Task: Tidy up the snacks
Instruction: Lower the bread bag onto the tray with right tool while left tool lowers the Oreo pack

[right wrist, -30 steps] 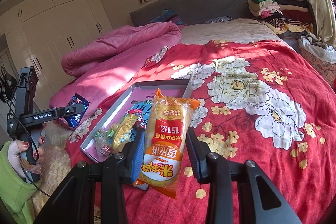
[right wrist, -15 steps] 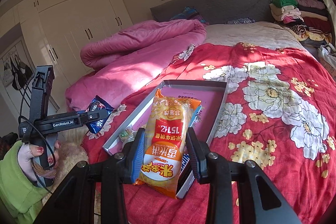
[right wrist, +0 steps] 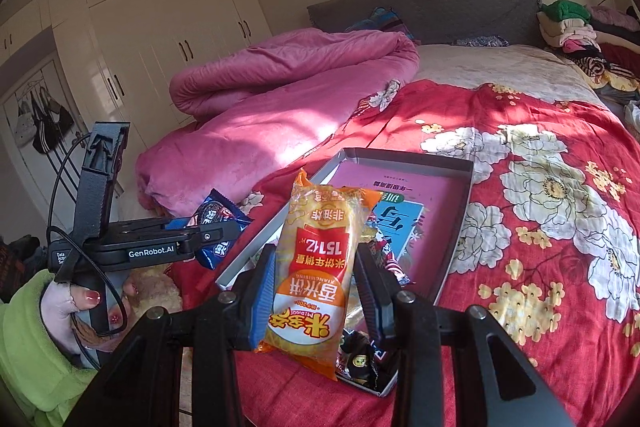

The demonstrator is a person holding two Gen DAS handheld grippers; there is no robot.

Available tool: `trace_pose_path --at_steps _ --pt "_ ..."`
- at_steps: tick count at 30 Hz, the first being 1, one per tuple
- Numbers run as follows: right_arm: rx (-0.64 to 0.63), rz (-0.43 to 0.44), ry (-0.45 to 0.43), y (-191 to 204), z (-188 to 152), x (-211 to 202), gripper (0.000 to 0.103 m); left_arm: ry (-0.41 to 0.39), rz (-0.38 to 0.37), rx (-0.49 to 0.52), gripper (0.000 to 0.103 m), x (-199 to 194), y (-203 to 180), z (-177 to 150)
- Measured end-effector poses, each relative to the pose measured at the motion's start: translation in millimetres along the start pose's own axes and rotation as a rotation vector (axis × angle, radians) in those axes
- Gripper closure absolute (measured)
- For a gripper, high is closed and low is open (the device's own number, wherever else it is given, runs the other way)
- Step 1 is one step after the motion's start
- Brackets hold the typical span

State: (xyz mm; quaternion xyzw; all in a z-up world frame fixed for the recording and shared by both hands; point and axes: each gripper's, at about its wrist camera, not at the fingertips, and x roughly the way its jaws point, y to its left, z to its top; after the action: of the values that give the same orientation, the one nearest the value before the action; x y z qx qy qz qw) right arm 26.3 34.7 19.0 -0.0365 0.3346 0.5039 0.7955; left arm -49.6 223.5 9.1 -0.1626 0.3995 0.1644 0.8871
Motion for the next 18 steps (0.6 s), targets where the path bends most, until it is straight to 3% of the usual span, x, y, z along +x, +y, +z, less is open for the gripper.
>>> trace_pose_path --at_steps 11,18 --pt "-0.032 0.018 0.064 17.1 -6.3 31.7 0.064 0.022 -0.019 0.010 0.051 11.9 -3.6 -4.2" --pt "-0.009 -0.021 0.108 7.2 -17.2 41.6 0.064 0.010 -0.058 0.040 0.051 15.4 -14.9 -5.3"
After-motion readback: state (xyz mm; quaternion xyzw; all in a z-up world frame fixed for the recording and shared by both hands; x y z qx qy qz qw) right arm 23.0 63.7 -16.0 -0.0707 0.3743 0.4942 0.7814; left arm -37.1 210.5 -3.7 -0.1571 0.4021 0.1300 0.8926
